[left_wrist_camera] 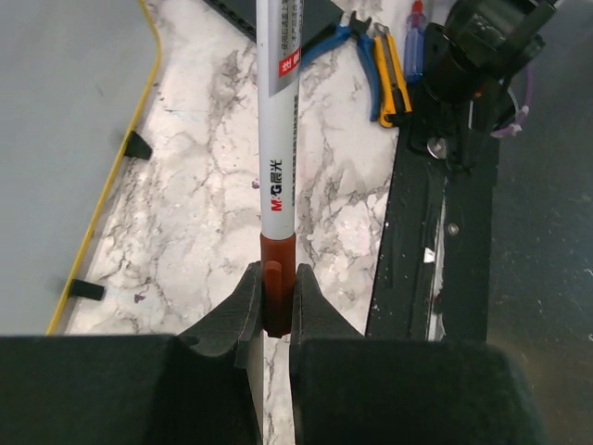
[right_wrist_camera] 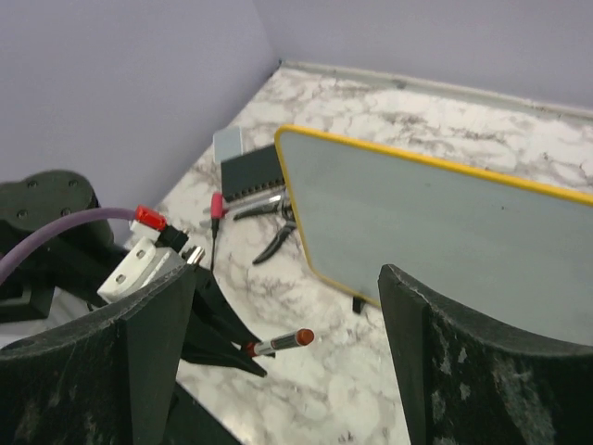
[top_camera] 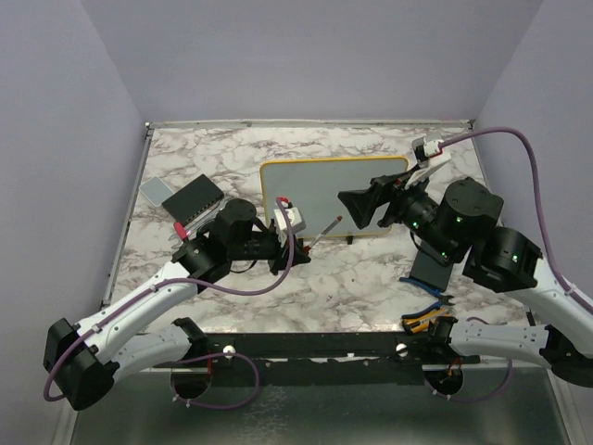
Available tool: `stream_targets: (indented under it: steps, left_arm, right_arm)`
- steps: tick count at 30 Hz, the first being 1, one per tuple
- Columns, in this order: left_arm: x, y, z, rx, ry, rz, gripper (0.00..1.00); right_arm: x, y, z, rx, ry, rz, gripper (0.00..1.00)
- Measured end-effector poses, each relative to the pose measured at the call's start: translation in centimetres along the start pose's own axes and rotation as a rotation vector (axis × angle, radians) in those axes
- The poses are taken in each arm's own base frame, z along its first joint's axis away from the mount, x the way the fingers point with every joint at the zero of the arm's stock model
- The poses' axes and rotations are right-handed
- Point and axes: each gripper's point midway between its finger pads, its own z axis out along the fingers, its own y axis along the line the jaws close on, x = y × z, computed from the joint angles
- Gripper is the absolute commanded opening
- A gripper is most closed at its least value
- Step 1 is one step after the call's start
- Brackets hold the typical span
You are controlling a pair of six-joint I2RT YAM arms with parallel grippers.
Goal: Write a sentence on the whiteboard
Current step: Pick up the whiteboard marker at the center of the board.
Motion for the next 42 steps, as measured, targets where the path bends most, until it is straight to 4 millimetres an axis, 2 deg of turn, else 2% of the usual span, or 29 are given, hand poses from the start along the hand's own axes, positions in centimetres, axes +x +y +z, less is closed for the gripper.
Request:
stream_targets:
  steps: [4,9,12,16,21,28,38,42]
  left_arm:
    - [0.4,-1.6,0.5,0.052,0.028,0.035,0.00]
    - [0.5,-3.2,0.7,0.096,0.045,0.065,0.00]
    - [0.5,-3.7,0.8,0.108,0.052,0.078,0.00]
    - [0.6,-3.8,0.9,0.106,0.057,0.088,0.00]
    - [0.8,-4.0,0.9,0.107,0.063,0.093,0.00]
    - [1.3,-4.3,0.9,0.113,0.083,0.103,0.00]
    - [2.1,-4.7,0.9,0.114,0.118,0.116,0.00]
    - [2.1,-4.6,1.0,0.110,0.126,0.119,0.00]
  right_arm:
    - [3.0,0.5,-0.8,-0.056,0.168,-0.017,0.82]
    - [8.7,1.8,-1.0,-0.147,0.401,-0.009,0.77]
    - [12.2,2.8,-1.3,-0.213,0.527,0.011,0.71]
    - [14.7,3.7,-1.8,-0.278,0.627,0.043,0.64]
    - [16.0,3.7,-2.2,-0.322,0.689,0.088,0.57]
    - [15.9,2.3,-1.7,-0.324,0.704,0.150,0.52]
    - [17.0,3.0,-1.8,-0.402,0.767,0.141,0.37]
    - [17.5,3.0,-2.0,-0.416,0.791,0.135,0.35]
